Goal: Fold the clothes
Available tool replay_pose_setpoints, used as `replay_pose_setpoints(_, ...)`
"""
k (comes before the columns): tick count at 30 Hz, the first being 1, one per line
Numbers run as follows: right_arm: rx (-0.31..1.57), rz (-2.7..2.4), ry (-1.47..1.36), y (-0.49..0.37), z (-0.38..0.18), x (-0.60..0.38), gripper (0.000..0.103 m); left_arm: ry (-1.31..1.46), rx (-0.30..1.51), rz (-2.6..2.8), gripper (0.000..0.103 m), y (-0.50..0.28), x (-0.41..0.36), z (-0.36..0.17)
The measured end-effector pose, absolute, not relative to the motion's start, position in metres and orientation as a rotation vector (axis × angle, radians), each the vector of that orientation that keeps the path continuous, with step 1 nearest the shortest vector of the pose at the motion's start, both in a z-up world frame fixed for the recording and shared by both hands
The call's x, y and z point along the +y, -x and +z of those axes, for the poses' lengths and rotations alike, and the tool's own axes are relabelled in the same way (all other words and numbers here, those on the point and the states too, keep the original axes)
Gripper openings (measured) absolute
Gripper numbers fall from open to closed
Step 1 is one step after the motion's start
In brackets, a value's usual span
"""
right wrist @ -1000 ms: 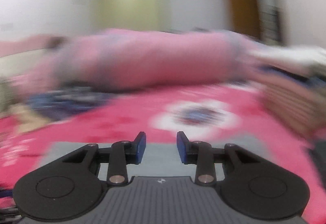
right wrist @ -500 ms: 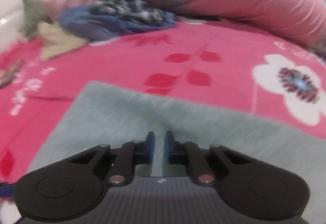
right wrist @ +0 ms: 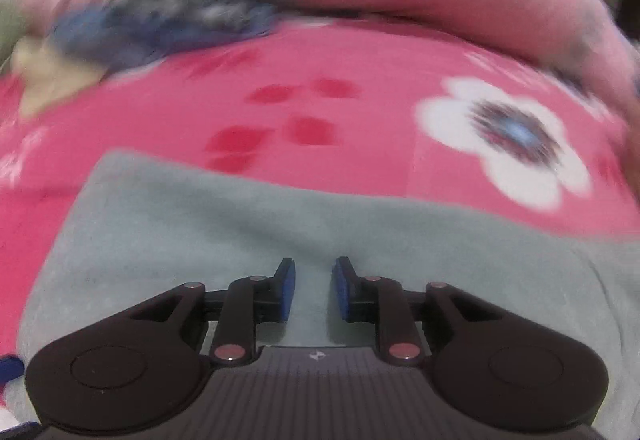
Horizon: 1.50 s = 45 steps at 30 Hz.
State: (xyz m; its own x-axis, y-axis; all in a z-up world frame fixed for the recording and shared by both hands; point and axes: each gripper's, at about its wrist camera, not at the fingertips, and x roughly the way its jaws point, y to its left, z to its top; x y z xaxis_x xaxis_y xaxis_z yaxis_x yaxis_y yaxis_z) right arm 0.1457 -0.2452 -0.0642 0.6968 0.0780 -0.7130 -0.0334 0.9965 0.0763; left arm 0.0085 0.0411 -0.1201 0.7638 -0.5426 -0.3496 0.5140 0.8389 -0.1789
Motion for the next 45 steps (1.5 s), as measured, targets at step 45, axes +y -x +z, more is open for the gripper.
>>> replay_pose_setpoints(45, 0.410, 0.264, 0.126, 0.045, -0.044, -0.183, 0.055, 0.186, 0.613, -0.317, 0.049, -0.031, 0.028, -0.081)
